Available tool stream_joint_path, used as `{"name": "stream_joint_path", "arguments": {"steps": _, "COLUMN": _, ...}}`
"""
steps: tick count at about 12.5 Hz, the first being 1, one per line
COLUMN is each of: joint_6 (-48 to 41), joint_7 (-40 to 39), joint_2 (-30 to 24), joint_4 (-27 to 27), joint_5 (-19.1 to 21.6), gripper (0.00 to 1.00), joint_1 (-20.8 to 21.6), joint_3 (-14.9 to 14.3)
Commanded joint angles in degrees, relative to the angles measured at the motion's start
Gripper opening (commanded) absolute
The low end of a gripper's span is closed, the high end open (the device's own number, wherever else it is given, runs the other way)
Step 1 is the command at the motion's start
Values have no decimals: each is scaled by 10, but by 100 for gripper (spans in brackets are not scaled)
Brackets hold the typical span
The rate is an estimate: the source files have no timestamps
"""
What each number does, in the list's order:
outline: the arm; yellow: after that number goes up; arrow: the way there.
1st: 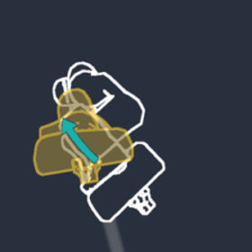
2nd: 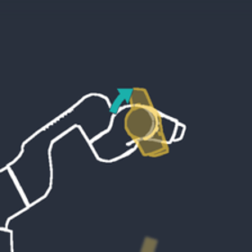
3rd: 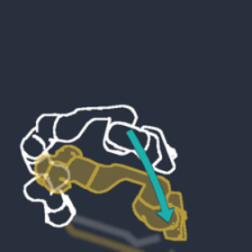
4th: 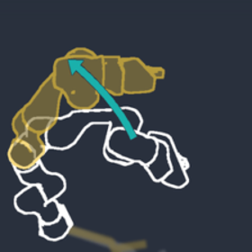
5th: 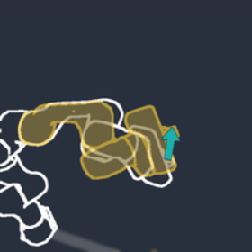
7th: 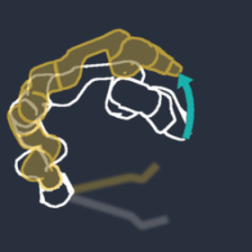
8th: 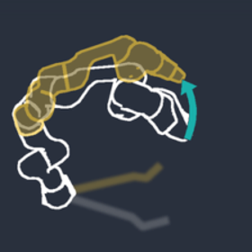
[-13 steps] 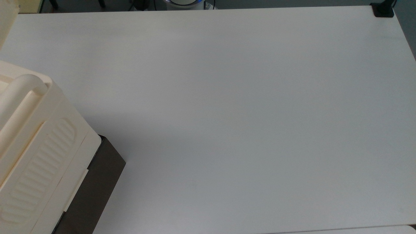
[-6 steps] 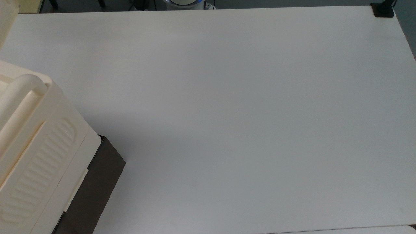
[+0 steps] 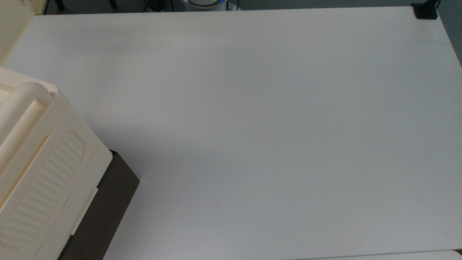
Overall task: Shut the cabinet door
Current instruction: 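Push the door with the gripper, swinging it shut against the cabinet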
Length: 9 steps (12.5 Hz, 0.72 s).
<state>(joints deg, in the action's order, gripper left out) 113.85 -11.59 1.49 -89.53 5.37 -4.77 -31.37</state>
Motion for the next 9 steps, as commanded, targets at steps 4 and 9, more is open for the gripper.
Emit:
{"name": "stream_joint_path", "arguments": {"steps": 4, "joint_6": -1, "joint_7": 20, "joint_2": 12, "joint_4": -13, "joint_5": 135, "gripper": 0, "joint_1": 33, "joint_3": 17}}
{"name": "stream_joint_path", "arguments": {"steps": 9, "joint_6": 121, "joint_7": 20, "joint_2": 60, "joint_4": -9, "joint_5": 272, "gripper": 0, "joint_1": 39, "joint_3": 57}}
